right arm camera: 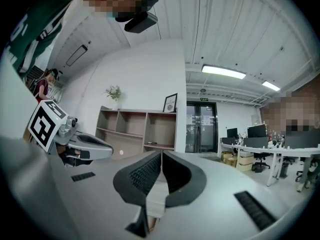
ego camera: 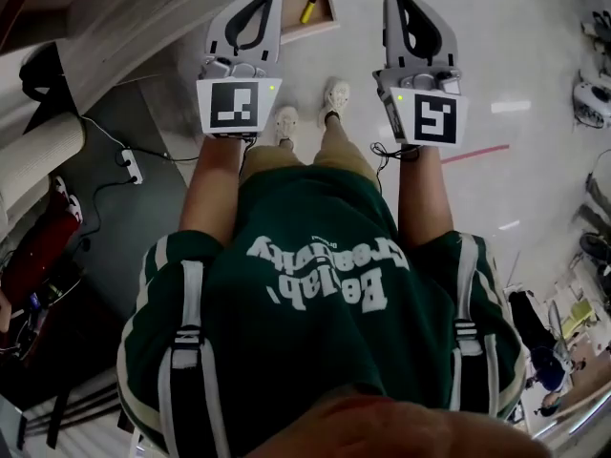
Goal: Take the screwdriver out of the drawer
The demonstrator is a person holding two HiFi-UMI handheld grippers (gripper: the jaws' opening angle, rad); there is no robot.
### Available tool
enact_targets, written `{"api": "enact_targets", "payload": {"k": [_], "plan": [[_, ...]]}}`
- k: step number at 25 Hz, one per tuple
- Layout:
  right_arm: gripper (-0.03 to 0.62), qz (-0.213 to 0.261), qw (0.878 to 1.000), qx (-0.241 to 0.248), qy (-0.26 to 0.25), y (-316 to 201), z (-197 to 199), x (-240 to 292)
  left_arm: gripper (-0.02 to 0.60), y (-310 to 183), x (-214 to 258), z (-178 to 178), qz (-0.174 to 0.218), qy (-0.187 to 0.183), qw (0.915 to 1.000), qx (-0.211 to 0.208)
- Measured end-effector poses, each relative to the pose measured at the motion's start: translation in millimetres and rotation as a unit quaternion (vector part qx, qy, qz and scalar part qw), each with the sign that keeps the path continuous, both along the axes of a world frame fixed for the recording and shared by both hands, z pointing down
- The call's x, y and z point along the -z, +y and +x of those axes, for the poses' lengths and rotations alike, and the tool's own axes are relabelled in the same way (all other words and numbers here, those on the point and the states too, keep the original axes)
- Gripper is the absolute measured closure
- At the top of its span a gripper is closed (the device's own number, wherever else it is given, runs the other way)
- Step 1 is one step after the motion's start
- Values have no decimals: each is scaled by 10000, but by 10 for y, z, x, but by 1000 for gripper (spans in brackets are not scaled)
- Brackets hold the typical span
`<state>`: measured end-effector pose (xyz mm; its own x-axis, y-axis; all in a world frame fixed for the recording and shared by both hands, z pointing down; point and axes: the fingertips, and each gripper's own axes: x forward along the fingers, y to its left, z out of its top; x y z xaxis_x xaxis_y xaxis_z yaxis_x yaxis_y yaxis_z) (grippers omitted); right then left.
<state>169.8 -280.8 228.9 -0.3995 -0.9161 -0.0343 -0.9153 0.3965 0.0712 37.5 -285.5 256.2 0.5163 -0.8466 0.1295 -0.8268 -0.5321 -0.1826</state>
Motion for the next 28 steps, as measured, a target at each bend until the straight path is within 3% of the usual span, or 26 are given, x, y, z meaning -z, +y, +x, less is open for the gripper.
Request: {"api": "enact_targets", "payload": {"k": [4, 8, 14, 23, 28], "plan": [[559, -176, 9996, 231, -63, -316, 172, -356, 566, -274, -604, 221, -478, -394, 9976, 323], [559, -353, 9984, 395, -181, -721, 437, -806, 565, -617, -1204, 523, -786, -526, 9943, 487], [559, -582, 9968, 502, -212, -798, -308, -1381, 555, -632, -2156, -181, -1441, -669, 9853, 623], [559, -1132, 9929, 348, -50, -920, -259, -2565, 486, -835, -3833, -234, -2365, -889, 9650, 698], [559, -1518, 9881, 241, -11, -924, -124, -2880, 461, -986, -4391, -166, -2693, -1182, 9532, 702]]}}
